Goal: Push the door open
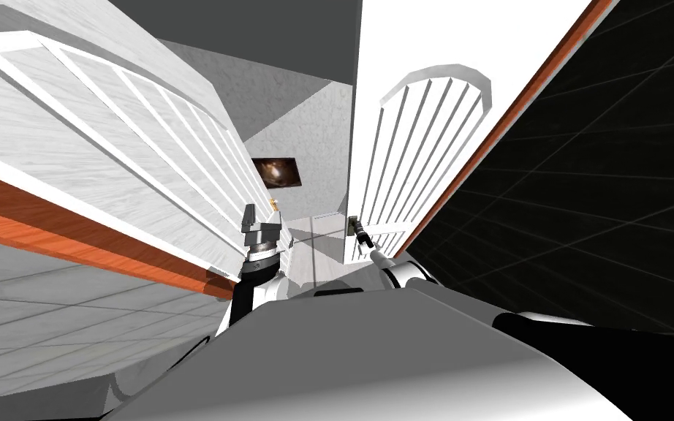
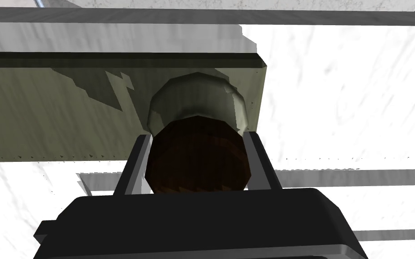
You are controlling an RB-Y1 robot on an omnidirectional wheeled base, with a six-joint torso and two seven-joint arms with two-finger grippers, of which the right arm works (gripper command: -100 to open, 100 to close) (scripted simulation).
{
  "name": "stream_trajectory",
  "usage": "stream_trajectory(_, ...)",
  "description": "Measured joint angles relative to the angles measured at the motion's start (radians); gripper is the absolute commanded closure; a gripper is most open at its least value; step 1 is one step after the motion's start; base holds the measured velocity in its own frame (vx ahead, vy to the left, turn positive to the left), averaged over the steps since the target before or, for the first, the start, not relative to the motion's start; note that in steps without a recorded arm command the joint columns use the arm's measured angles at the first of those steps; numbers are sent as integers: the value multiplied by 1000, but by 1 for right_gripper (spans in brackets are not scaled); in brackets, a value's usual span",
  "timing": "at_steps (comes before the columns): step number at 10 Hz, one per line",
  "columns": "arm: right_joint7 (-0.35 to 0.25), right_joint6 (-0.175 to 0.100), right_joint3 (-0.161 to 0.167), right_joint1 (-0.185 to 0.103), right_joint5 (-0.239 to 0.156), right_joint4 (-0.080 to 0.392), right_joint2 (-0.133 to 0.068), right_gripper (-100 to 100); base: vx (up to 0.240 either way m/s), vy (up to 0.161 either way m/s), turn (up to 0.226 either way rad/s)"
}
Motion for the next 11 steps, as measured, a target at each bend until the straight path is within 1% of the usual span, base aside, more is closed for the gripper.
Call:
stream_trajectory(1, 8, -12, -13, -15, -6, 35, -2, 100, 182, 141, -72)
stream_trajectory(2, 6, -32, -25, -47, -13, 91, -15, 100, 126, 95, -27)
stream_trajectory(3, 7, -35, -32, -44, -16, 90, -20, 100, 62, 32, -9)
stream_trajectory(4, 11, -21, -33, -24, -15, 53, -21, 100, 6, 2, 9)
stream_trajectory(5, 10, -18, -32, -28, -15, 52, -23, 100, -13, -9, 13)
stream_trajectory(6, 10, -5, -30, -13, -14, 18, -22, 100, 90, 86, -74)
stream_trajectory(7, 10, 4, -35, -1, -17, 5, -28, 100, 143, 109, -116)
stream_trajectory(9, 22, 17, -54, 20, -24, -14, -33, 100, 127, 122, -56)
stream_trajectory(10, 25, 24, -61, 21, -27, -23, -38, 100, 51, 17, 2)
stream_trajectory(11, 23, 18, -64, 10, -29, -10, -44, 100, 114, 63, -51)
